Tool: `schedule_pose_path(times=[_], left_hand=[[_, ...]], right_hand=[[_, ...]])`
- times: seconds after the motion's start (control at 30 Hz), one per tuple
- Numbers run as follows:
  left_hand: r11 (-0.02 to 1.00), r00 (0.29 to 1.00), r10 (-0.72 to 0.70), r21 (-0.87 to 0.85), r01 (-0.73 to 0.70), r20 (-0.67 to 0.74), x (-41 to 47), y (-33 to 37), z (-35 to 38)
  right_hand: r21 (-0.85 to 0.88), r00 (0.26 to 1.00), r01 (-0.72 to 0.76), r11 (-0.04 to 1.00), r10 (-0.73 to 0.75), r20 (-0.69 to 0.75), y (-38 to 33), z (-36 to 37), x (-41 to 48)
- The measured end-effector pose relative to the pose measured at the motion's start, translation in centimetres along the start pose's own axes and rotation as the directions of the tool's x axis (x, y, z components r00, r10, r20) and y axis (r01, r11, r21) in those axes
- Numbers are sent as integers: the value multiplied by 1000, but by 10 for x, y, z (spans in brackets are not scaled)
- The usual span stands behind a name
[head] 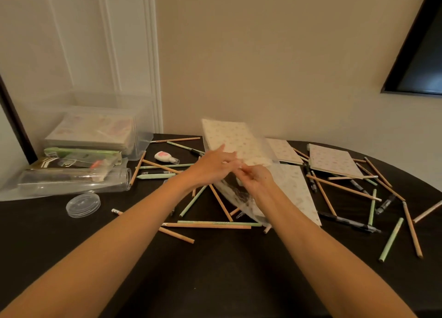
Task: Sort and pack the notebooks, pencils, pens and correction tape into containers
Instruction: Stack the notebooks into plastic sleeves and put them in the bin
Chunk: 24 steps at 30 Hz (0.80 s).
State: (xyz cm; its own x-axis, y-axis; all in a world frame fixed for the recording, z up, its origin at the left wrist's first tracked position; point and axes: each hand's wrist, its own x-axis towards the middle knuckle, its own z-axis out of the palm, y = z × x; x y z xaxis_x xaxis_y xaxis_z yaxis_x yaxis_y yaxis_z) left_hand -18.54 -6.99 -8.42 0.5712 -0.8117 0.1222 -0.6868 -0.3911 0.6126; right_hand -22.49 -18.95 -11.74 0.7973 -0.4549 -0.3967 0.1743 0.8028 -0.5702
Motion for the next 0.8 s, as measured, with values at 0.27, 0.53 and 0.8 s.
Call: schedule_pose_path(times=[0.27,0.53,0.8], left_hand=[[760,808,-551,-525,384,-206,1,-43,-18],[680,855,-517,-587,440,42,-3,-61,-14],[769,765,-633,-202,607,-114,0,-75,-13]], right_hand=[[80,993,1,997,-10,121,34,12,5],[-188,993,109,976,-100,54,52,24,9],[-648,990,-44,760,121,75,44,23,-7]])
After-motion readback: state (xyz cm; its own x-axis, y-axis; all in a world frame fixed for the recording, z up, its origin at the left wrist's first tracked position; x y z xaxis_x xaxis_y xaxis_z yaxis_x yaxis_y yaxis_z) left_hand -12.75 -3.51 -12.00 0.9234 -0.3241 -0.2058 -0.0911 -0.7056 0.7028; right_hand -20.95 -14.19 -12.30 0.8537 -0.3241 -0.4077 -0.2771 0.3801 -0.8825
